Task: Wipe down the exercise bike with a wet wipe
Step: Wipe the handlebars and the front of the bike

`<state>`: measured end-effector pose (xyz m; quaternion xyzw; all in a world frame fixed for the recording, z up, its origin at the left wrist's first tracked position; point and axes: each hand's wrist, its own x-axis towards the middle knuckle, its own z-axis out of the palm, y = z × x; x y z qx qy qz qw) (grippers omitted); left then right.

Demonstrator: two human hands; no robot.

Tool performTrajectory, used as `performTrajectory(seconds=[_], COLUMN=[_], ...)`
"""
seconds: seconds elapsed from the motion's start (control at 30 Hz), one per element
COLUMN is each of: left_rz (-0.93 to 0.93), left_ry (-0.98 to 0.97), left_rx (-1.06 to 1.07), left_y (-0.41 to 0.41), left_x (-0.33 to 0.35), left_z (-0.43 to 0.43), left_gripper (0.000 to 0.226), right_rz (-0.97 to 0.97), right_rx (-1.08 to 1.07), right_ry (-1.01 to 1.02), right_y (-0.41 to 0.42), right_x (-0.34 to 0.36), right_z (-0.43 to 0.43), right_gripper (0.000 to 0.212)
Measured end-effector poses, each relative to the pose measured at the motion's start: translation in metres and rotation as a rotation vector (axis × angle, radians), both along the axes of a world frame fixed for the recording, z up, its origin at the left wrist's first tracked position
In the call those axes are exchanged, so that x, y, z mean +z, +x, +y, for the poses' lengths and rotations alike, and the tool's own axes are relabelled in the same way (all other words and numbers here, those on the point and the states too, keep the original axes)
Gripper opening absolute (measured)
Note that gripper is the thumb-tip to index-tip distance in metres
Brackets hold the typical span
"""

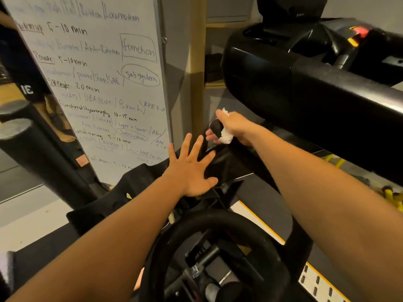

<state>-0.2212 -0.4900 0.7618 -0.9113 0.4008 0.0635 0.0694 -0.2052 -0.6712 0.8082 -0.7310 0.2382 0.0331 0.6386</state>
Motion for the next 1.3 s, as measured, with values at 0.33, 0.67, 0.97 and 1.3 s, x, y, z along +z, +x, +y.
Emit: performTrajectory(seconds=[0.33,0.67,0.97,1.3], left_rz=[-0.035,-0.033,-0.046,-0.033], left_ry=[0.002,-0.028,-0.023,-0.045], left_rx=[0.013,0.008,0.009,0.007], left_y=[0.000,-0.001,0.001,0.001], left_x=[-0.004,-0.001,-0.004,-0.007], left_z=[-0.004,-0.002,-0.003,-0.004], left_gripper=[0.081,0.079,0.082,0.081], right_rz=[0.348,-0.060,0.288,-0.025], right_rx=[0.164,0.066,0.193,0.205], right_ry=[-0.523,-1.105,-1.320,-1.430], right_y=[-0.130,-0.021,-0.113,-0.008], right_x=[-0.028,-0.023,-0.033,-0.024], right_z=[-0.062,0.027,0.000,0.041], right_gripper=[0.027,0.055,0.050,0.080])
